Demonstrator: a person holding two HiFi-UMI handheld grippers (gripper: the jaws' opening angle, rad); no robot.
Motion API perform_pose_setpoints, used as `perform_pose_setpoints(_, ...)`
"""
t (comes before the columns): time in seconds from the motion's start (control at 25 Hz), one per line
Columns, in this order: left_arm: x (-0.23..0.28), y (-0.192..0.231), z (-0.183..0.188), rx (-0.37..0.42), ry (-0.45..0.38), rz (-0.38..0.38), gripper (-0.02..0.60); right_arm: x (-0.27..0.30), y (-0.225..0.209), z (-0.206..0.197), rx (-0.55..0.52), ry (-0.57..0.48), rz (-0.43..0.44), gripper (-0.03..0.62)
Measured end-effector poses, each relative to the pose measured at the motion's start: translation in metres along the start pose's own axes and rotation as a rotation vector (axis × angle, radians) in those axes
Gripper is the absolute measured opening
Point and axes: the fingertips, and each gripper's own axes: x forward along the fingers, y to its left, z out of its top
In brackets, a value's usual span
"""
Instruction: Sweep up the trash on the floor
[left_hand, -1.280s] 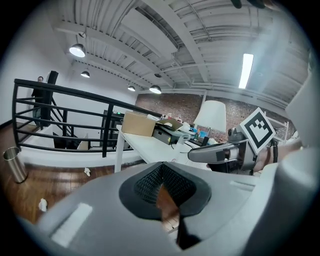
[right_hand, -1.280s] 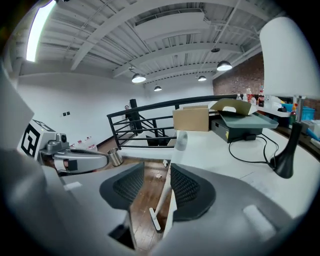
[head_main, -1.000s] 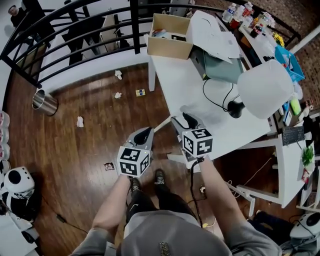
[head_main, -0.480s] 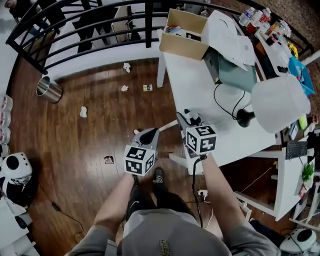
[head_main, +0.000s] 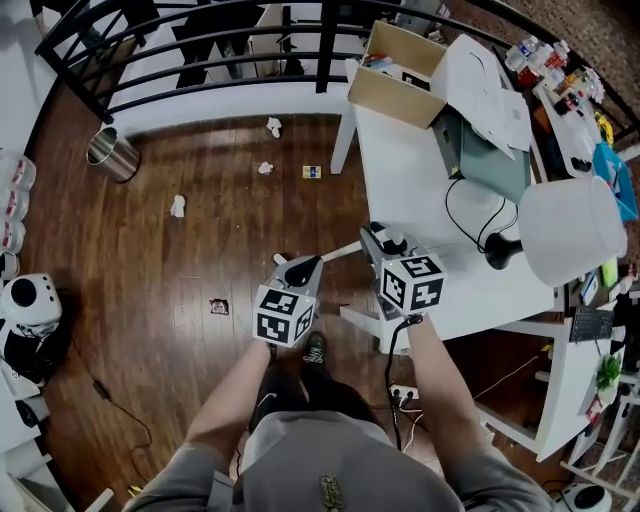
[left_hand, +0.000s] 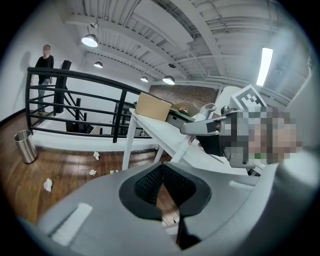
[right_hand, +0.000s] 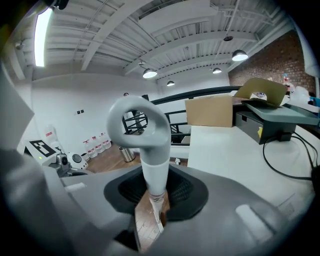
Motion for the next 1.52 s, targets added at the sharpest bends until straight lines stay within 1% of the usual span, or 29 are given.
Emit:
perform_pose_setpoints(0.2,-0.015,0.013,-0.009,-0.021,0.001,0.041,0.008,0.005,0.035,0.008,-0.037,-0.007,0.071,0.086)
perform_pose_setpoints(0.32,-0.028,0.021,-0.015,-0.032,-0.005,0.062,0.008,0.007,0.061,0.016,-0.083,-0.014,0.119,0.084)
perform_pose_setpoints(0.48,-0.045,0.023,-0.021,-0.044,-0.029,0.062,0.008,0.003,0.096,0.031,-0.155,-0.025,0.181,0.084)
perform_pose_setpoints(0.56,-0.051,0.022,-0.028,-0.042,-0.022,0.061,0.063,-0.001,0.114,0.038,-0.184,-0.027,0.216,0.084)
perform_pose_setpoints(0.72,-0.067,0.025,-0.043,-0.033,-0.004,0.093,0.107,-0.010,0.154,0.055,-0.231,-0.038,0.296,0.084)
perform_pose_setpoints(1.0,-0.111,0.050,-0.055,-0.073,-0.043,0.185,0.164,-0.026,0.239,0.079,-0.280,-0.056,0.461,0.083)
perform_pose_setpoints(1.12,-0.133,0.064,-0.055,-0.085,-0.059,0.230,0.175,-0.031,0.282,0.086,-0.301,-0.058,0.547,0.084)
perform_pose_setpoints(1.36,-0.188,0.099,-0.055,-0.119,-0.093,0.344,0.181,-0.042,0.365,0.090,-0.332,-0.052,0.714,0.084)
perform_pose_setpoints(1.4,-0.198,0.106,-0.056,-0.126,-0.099,0.364,0.177,-0.042,0.376,0.090,-0.333,-0.049,0.737,0.084)
perform_pose_setpoints(1.48,-0.216,0.117,-0.058,-0.132,-0.105,0.391,0.147,-0.042,0.396,0.089,-0.335,-0.042,0.777,0.084)
perform_pose_setpoints(1.52,-0.224,0.121,-0.059,-0.132,-0.105,0.398,0.146,-0.041,0.404,0.089,-0.335,-0.037,0.793,0.084)
